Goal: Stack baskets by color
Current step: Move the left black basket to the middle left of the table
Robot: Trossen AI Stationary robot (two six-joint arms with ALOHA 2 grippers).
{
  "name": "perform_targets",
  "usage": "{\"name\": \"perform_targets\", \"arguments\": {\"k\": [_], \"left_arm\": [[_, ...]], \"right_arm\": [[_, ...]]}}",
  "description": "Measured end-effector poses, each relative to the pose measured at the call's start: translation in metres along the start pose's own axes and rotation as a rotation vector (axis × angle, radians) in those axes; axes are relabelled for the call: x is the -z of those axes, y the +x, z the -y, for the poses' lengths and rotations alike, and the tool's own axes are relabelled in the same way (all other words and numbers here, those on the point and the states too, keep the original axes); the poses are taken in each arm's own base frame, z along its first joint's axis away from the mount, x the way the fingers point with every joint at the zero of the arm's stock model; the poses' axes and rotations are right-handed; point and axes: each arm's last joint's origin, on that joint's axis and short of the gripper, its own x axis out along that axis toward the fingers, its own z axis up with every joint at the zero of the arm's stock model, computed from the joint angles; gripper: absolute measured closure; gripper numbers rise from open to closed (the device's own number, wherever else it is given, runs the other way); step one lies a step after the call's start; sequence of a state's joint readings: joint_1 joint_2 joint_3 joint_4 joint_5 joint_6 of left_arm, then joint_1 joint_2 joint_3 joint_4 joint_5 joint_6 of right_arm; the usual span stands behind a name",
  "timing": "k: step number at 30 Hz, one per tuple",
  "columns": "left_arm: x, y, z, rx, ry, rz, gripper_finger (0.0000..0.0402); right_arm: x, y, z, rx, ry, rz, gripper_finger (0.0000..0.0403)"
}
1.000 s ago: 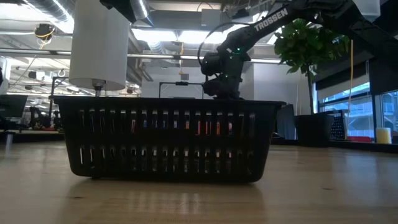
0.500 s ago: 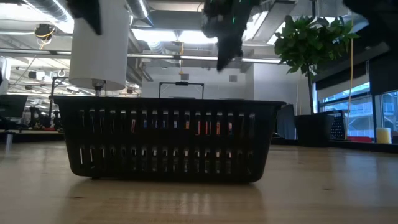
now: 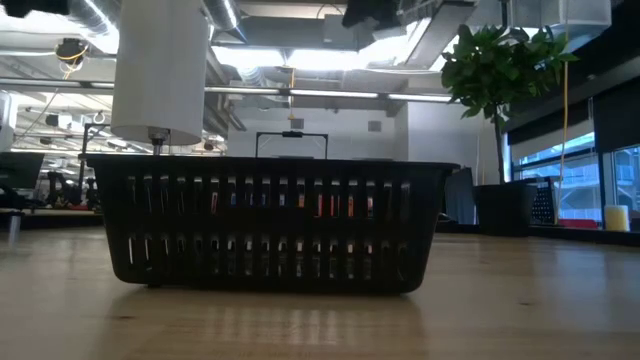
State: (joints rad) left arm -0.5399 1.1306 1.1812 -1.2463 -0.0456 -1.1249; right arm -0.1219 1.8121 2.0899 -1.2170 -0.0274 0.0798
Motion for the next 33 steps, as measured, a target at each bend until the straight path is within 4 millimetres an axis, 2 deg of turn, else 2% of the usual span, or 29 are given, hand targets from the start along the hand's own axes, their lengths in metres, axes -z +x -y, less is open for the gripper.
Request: {"name": "perform_targets", "arguments": {"k": [11, 14, 23, 33], "left_arm": [[0.002, 0.025, 0.009, -0.102, 0.007, -0.218, 0.0308], [0.004, 0.035, 0.014, -0.127, 0.078, -0.264, 0.0291], [0.021, 0.061, 0.033, -0.221, 0.264, -0.311, 0.0288], [0.037, 0.088, 0.046, -0.334, 0.211, -0.348, 0.0291]], "right_arm": [[0.002, -0.003, -0.032, -0.054, -0.020, 0.018, 0.0403], [0.003, -0.003, -0.039, -0.066, -0.037, 0.016, 0.0403], [0.008, -0.009, -0.066, -0.117, -0.103, 0.025, 0.0403], [0.012, -0.010, -0.079, -0.141, -0.110, 0.020, 0.0403]]}}
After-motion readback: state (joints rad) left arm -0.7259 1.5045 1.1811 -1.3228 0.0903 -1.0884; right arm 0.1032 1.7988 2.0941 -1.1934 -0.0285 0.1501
